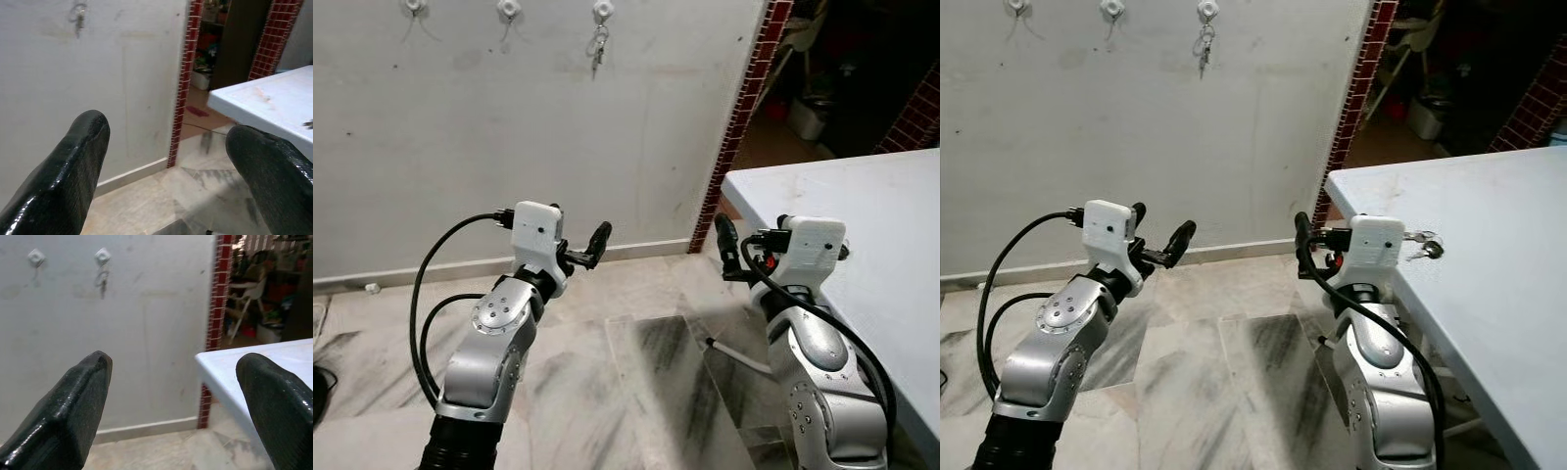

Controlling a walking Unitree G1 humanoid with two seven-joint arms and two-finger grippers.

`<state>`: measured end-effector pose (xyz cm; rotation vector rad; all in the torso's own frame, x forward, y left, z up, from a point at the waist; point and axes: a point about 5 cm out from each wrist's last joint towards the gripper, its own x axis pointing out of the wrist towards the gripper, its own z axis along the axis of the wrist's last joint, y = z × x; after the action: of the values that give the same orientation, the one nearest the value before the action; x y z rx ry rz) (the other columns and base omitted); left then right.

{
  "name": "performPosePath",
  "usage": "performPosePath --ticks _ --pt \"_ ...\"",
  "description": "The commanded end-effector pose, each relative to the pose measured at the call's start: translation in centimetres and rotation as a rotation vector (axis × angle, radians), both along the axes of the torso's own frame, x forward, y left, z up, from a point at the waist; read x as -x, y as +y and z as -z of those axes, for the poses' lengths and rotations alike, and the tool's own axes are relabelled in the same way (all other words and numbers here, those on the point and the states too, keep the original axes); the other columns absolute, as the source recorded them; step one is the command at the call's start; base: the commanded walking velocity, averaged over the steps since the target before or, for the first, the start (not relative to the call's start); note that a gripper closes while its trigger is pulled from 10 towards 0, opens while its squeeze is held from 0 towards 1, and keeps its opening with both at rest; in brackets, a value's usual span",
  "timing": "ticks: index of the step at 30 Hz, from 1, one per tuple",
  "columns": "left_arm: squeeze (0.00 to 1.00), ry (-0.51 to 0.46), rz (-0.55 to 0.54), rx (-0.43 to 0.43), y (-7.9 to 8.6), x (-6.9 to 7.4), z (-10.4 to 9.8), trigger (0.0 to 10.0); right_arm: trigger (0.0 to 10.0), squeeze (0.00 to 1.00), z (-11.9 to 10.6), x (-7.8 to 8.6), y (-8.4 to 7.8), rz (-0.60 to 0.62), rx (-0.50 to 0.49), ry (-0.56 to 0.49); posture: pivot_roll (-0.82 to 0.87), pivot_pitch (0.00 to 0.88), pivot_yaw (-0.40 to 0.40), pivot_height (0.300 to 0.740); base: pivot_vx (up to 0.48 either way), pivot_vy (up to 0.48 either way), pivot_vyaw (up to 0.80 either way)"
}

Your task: Hang keys on a hook

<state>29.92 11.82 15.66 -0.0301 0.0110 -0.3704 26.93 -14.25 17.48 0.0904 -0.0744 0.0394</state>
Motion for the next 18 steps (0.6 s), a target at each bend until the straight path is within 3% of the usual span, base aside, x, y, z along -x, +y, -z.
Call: performPosePath --ticks 1,11,18 --pt "0.0 0.0 0.021 0.008 -0.53 0.02 -0.22 10.0 10.0 0.0 -0.1 -0.11 -0.51 0.018 0.008 -0.002 0.13 0.0 -0.066 0.74 0.0 -0.42 0.0" --pt "0.0 0.005 0.021 0.01 -0.46 -0.03 -0.25 10.0 10.0 0.0 0.11 -0.06 -0.43 0.019 0.008 0.002 0.13 0.0 -0.061 0.74 0.0 -0.374 0.0" --pt "0.0 0.013 0.029 0.02 -0.48 0.09 -0.25 10.0 10.0 0.0 0.16 -0.05 -0.41 0.02 0.007 0.002 0.13 0.0 -0.06 0.74 0.0 0.0 0.0"
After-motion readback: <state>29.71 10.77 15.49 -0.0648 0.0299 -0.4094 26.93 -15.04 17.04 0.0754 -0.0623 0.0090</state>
